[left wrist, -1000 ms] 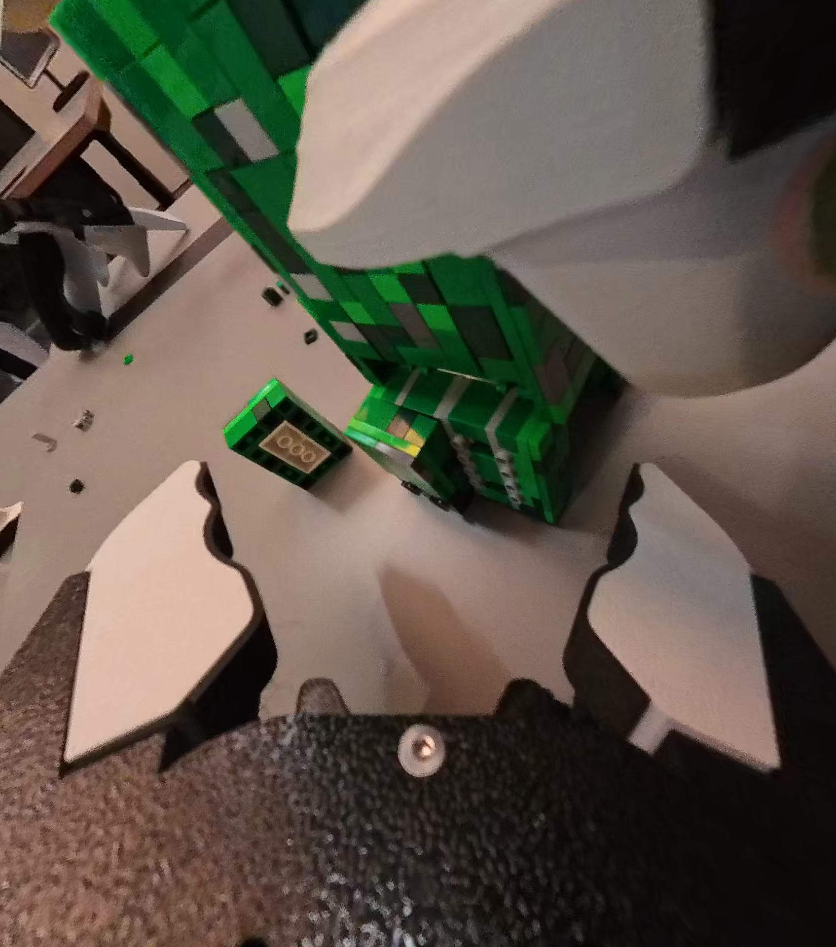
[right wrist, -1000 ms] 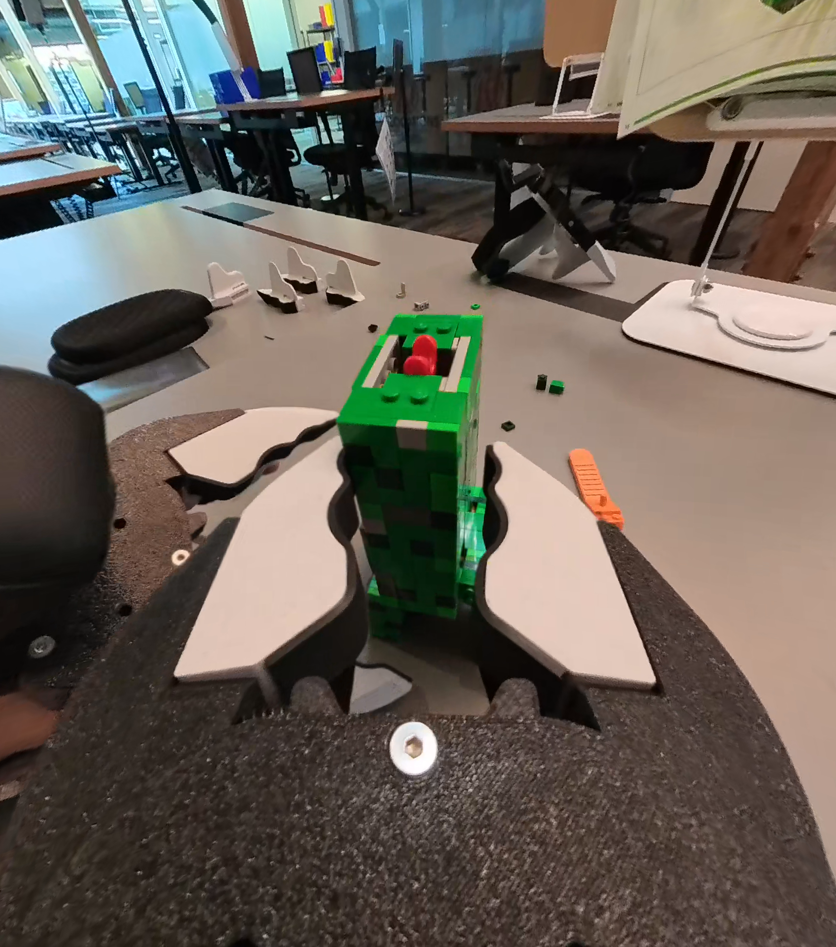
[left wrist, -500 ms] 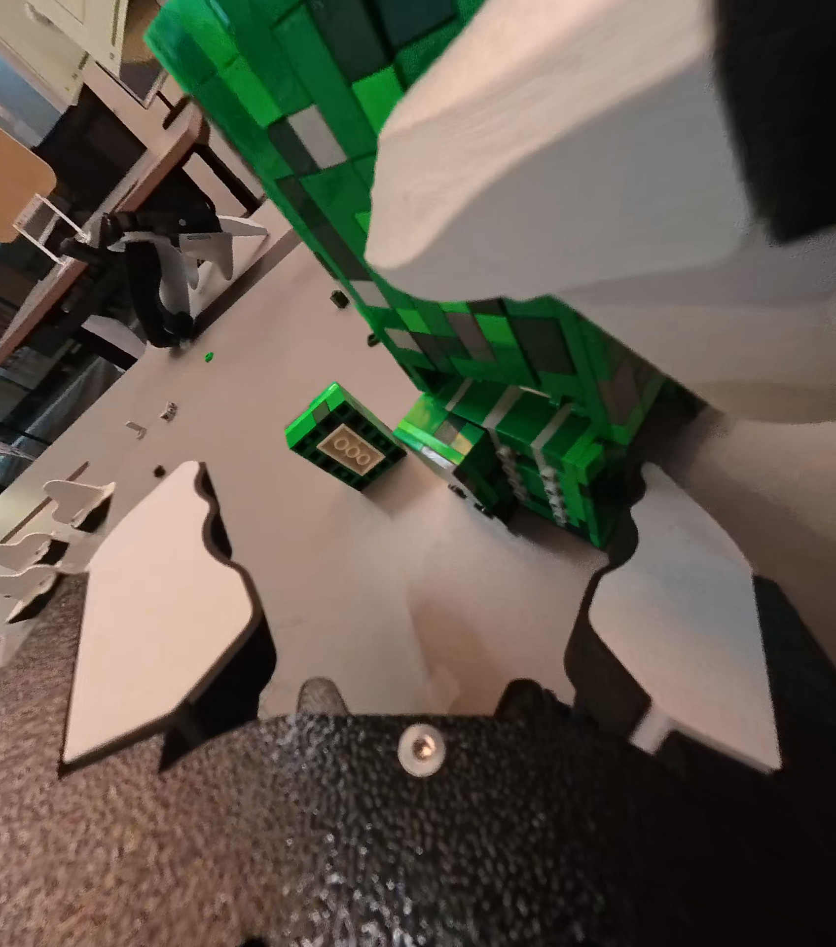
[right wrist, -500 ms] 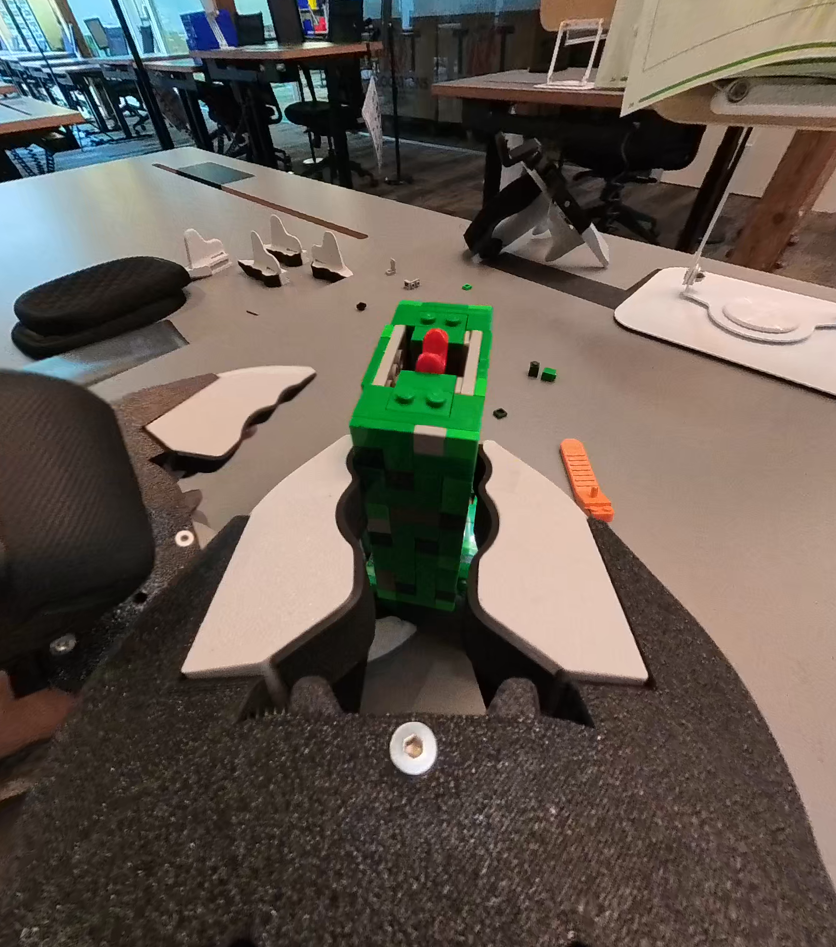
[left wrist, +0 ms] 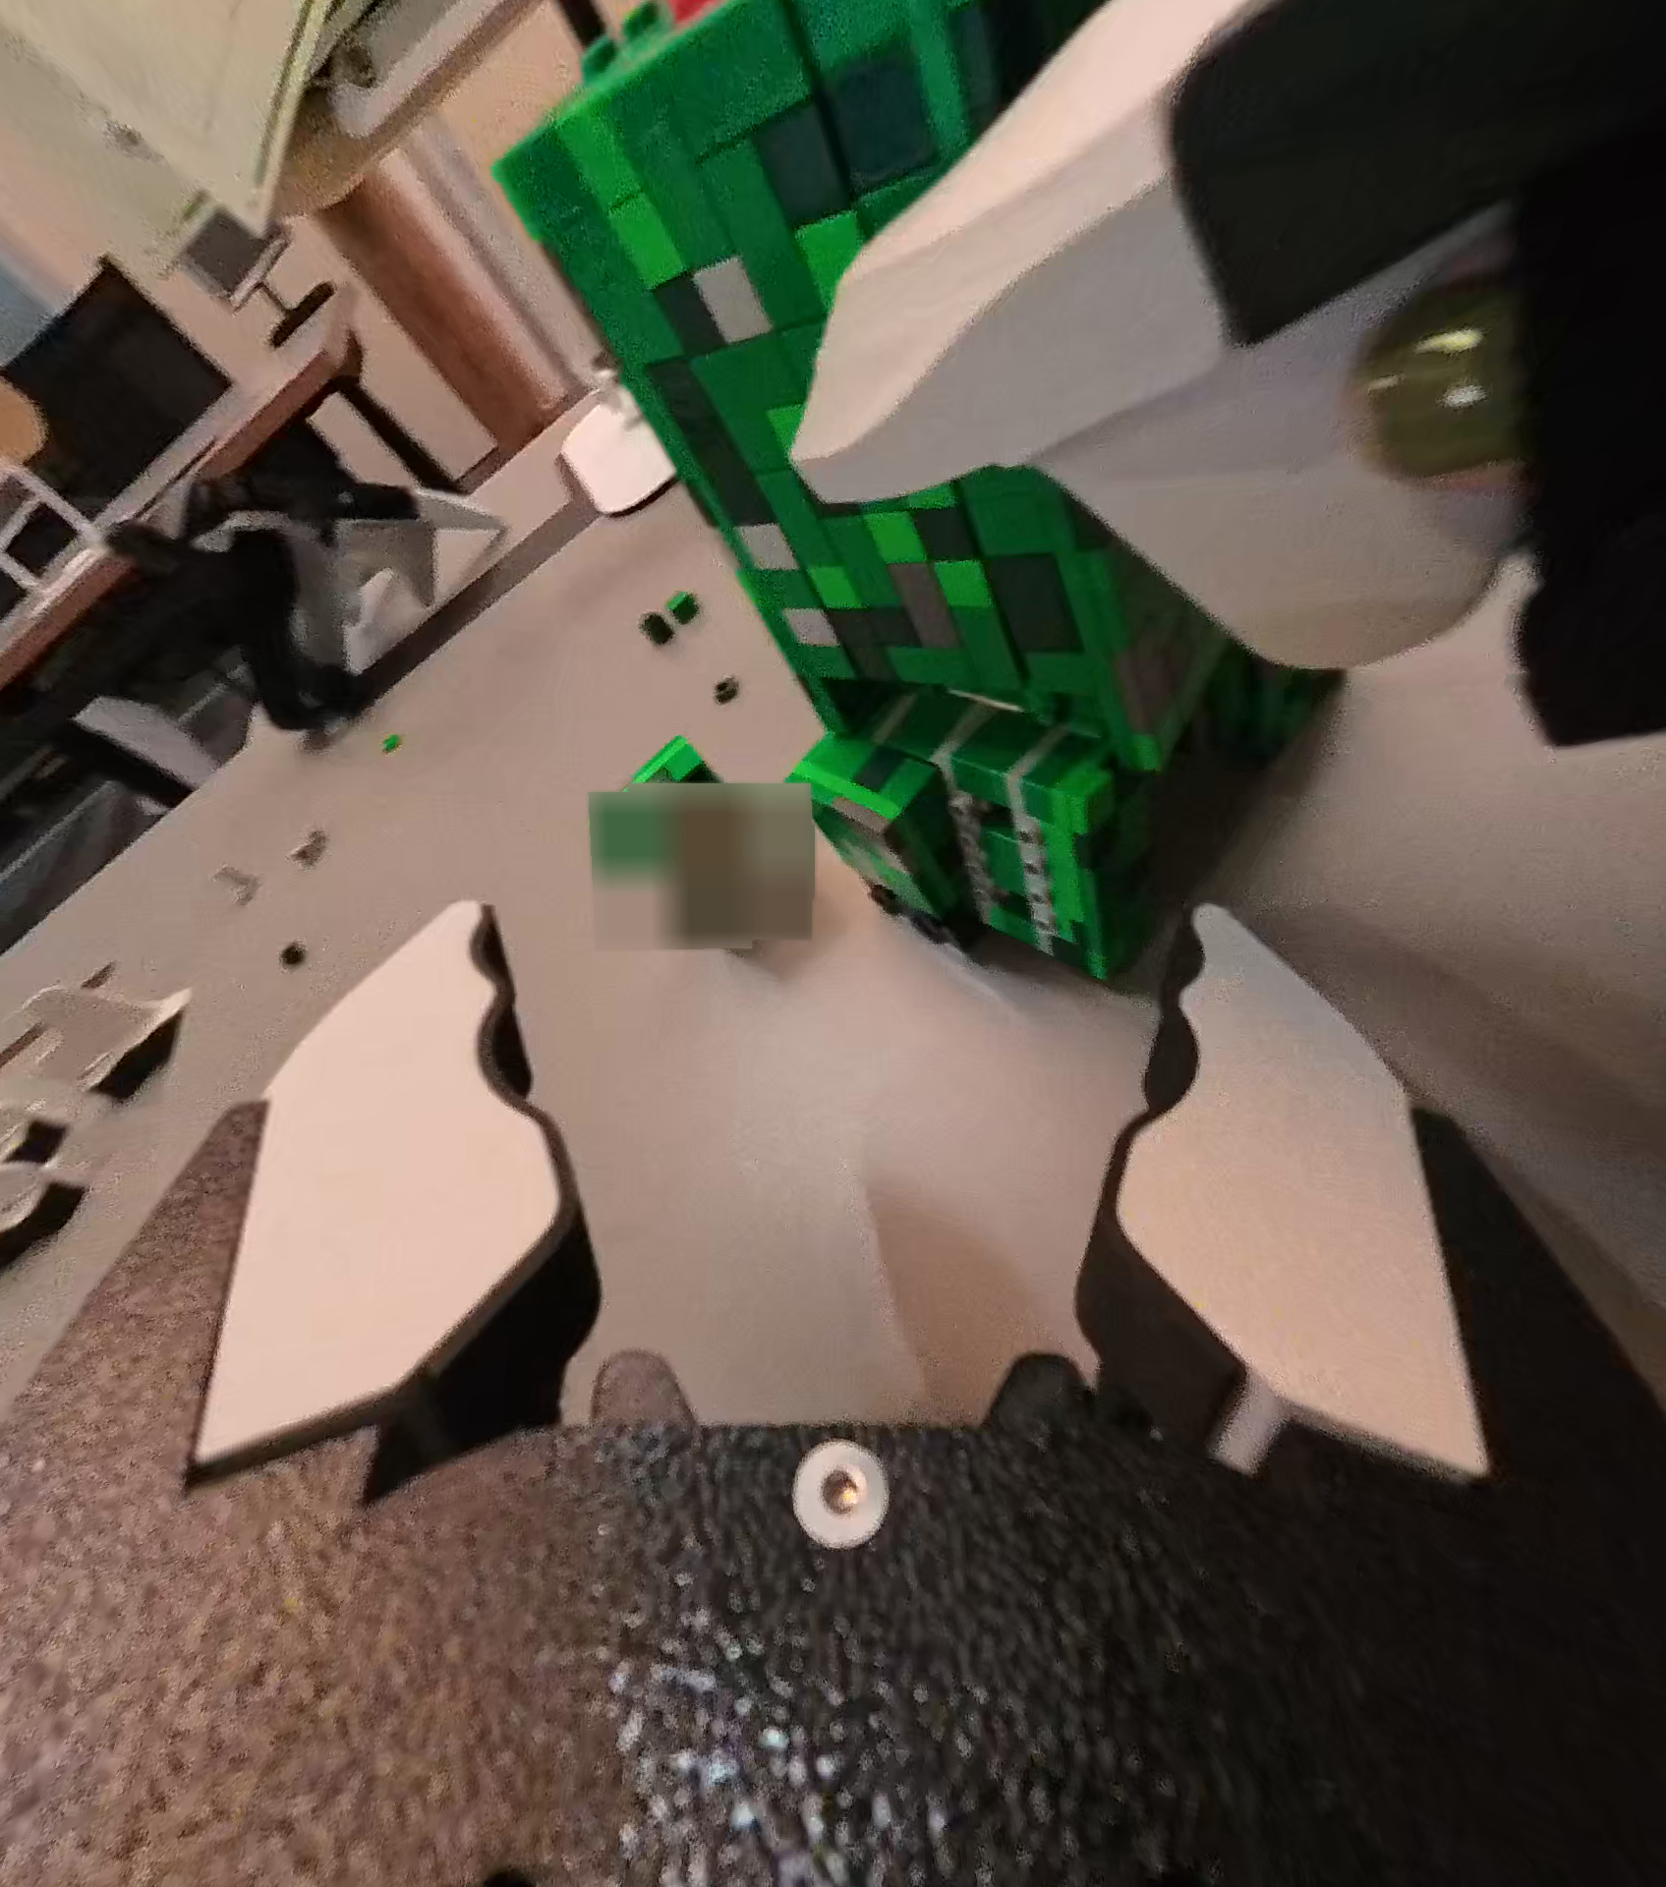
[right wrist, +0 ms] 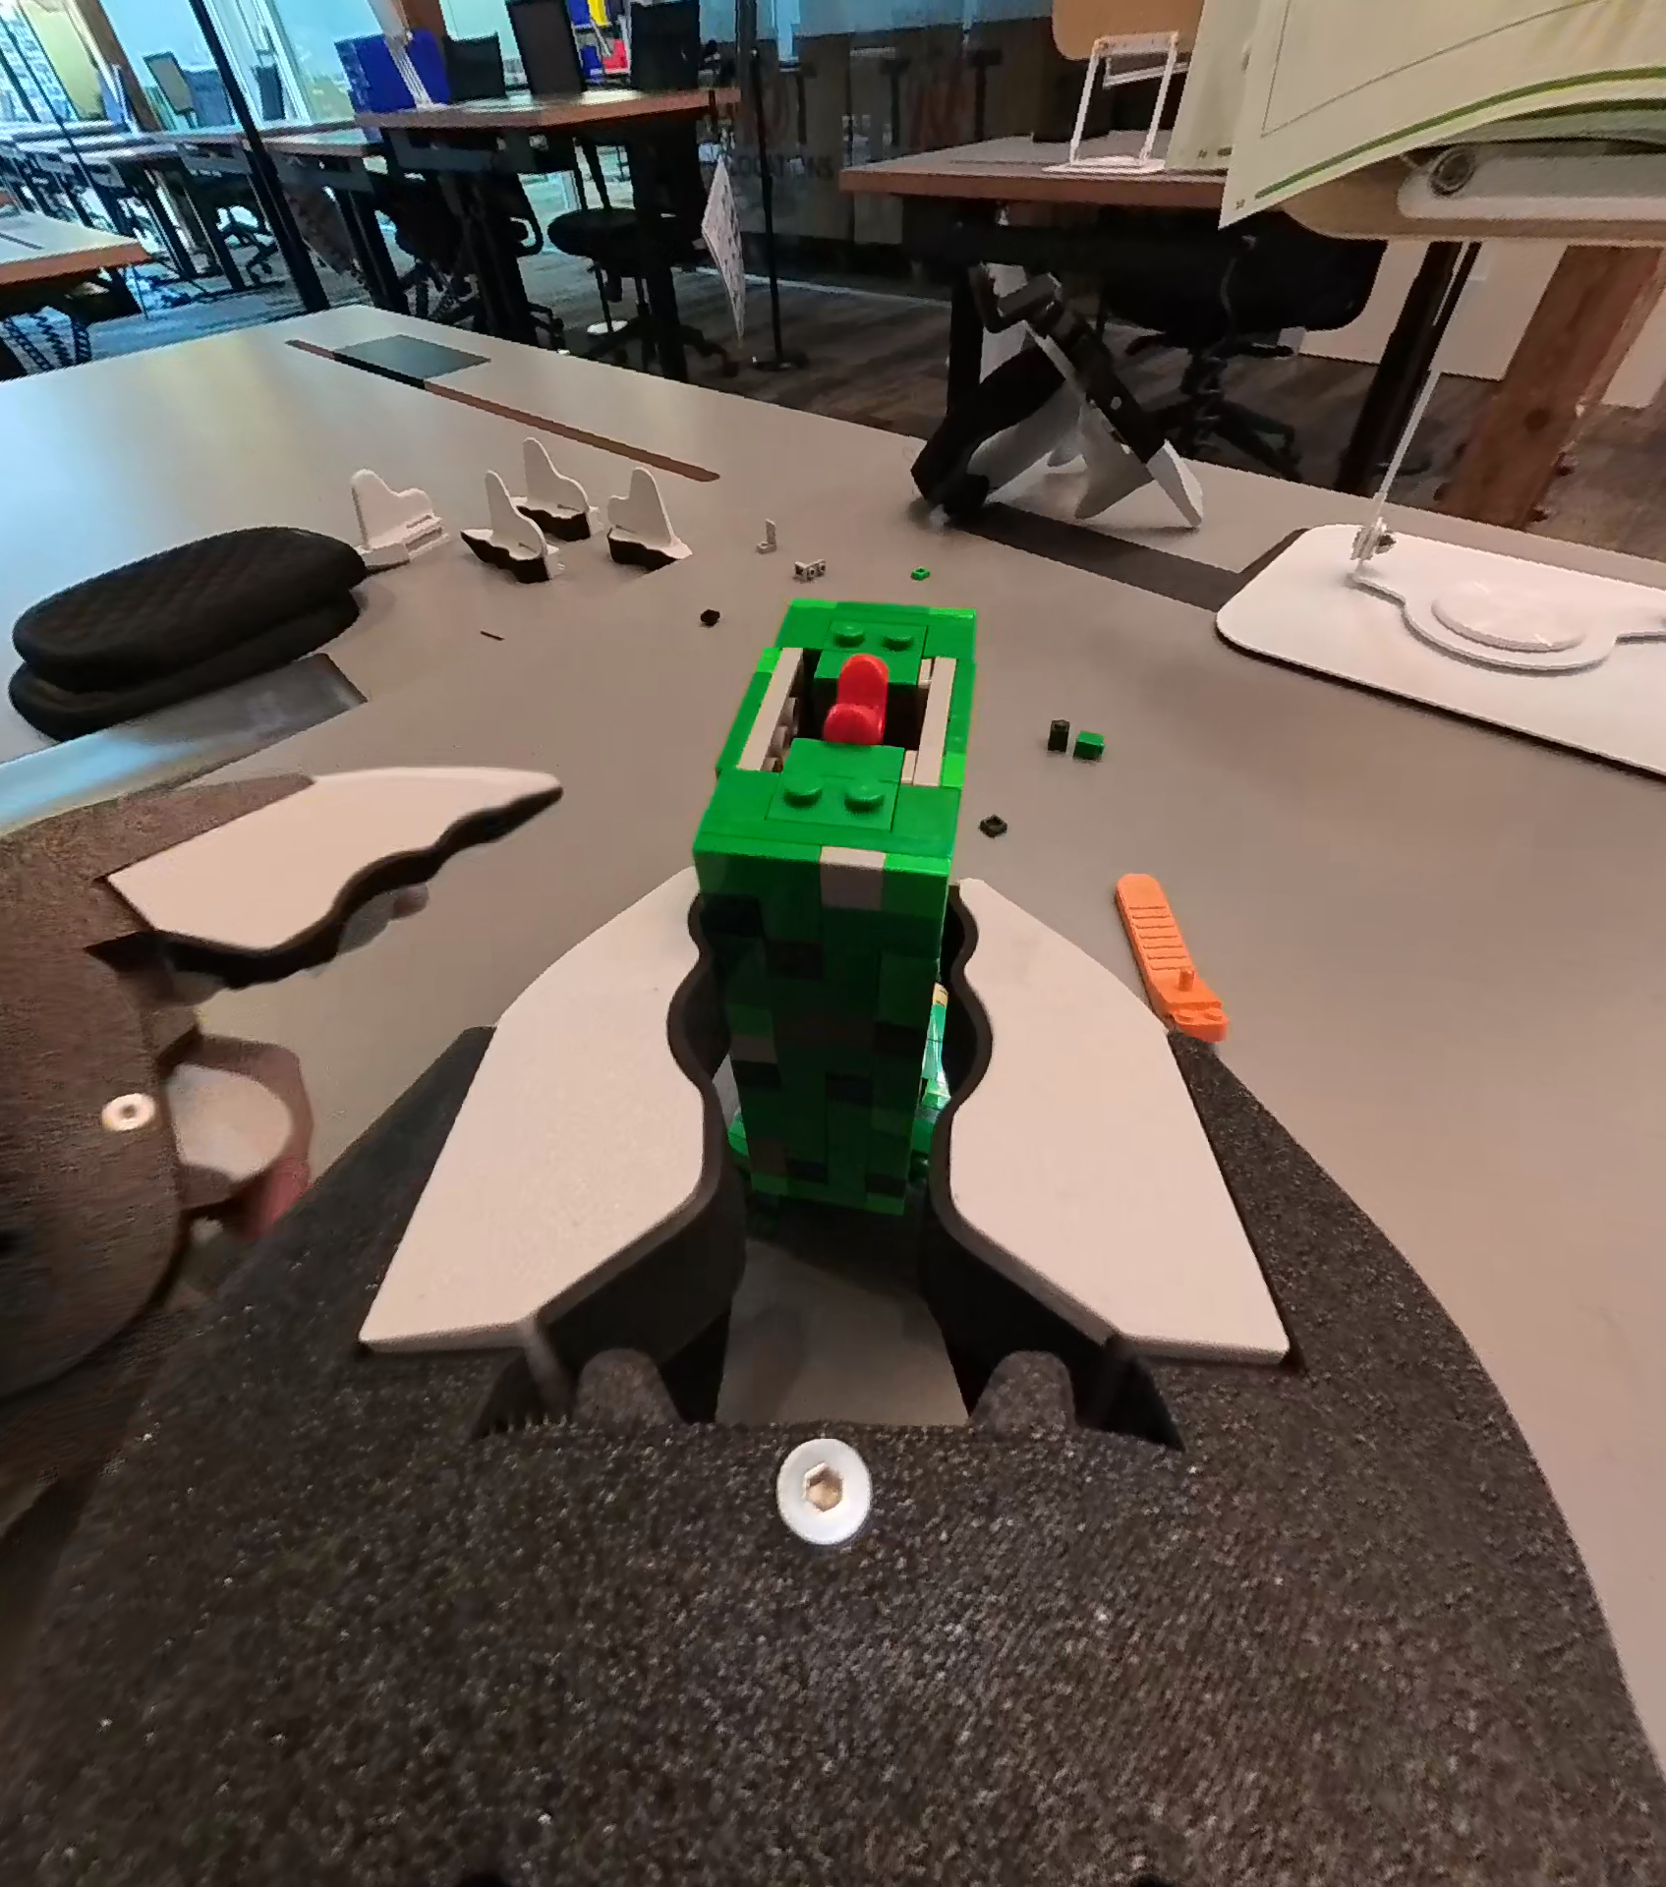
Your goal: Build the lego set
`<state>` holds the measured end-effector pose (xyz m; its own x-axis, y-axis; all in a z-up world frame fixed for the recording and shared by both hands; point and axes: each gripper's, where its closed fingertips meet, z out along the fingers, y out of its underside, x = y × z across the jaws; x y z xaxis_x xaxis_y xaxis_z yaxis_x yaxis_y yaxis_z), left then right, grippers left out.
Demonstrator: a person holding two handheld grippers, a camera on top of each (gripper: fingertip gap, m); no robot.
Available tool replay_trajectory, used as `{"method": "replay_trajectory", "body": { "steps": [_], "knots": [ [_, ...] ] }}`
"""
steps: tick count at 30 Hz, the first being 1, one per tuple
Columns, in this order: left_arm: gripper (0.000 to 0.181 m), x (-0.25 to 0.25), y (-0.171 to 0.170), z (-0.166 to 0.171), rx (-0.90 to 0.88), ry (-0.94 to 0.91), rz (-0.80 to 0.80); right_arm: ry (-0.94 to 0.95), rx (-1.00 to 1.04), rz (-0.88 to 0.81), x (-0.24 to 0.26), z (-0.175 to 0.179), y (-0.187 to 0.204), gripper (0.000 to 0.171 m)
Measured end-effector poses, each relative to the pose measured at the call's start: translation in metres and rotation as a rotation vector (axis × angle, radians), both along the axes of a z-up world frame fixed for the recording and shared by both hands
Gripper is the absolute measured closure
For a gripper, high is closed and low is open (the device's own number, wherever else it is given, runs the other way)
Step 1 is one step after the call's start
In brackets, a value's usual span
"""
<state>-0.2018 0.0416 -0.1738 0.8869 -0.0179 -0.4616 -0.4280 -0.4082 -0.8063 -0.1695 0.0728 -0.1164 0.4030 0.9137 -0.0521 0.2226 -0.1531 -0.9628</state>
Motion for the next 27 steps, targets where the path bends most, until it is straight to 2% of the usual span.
{"method": "replay_trajectory", "body": {
  "steps": [4, 7, 11, 14, 17, 27],
  "knots": [
    [0.096, 0.033, -0.012, 0.000, -0.019, -0.103, -0.188, 0.009, 0.005, -0.012, 0.000, 0.000, 0.000, 0.133],
    [0.107, 0.055, -0.016, -0.007, -0.082, -0.197, -0.288, 0.014, 0.008, -0.020, -0.001, 0.000, 0.000, 0.132],
    [0.104, 0.070, -0.014, -0.016, -0.160, -0.271, -0.338, 0.016, 0.008, -0.027, -0.001, -0.001, 0.000, 0.131],
    [0.103, 0.075, -0.011, -0.020, -0.179, -0.298, -0.354, 0.003, 0.004, -0.034, 0.002, -0.007, 0.003, 0.121],
    [0.102, 0.077, -0.011, -0.024, -0.188, -0.303, -0.358, 0.012, -0.009, -0.016, 0.007, -0.009, 0.000, 0.119],
    [0.101, 0.083, -0.011, -0.022, -0.180, -0.363, -0.381, -0.111, -0.037, 0.029, 0.023, -0.038, -0.009, 0.132]
  ]
}}
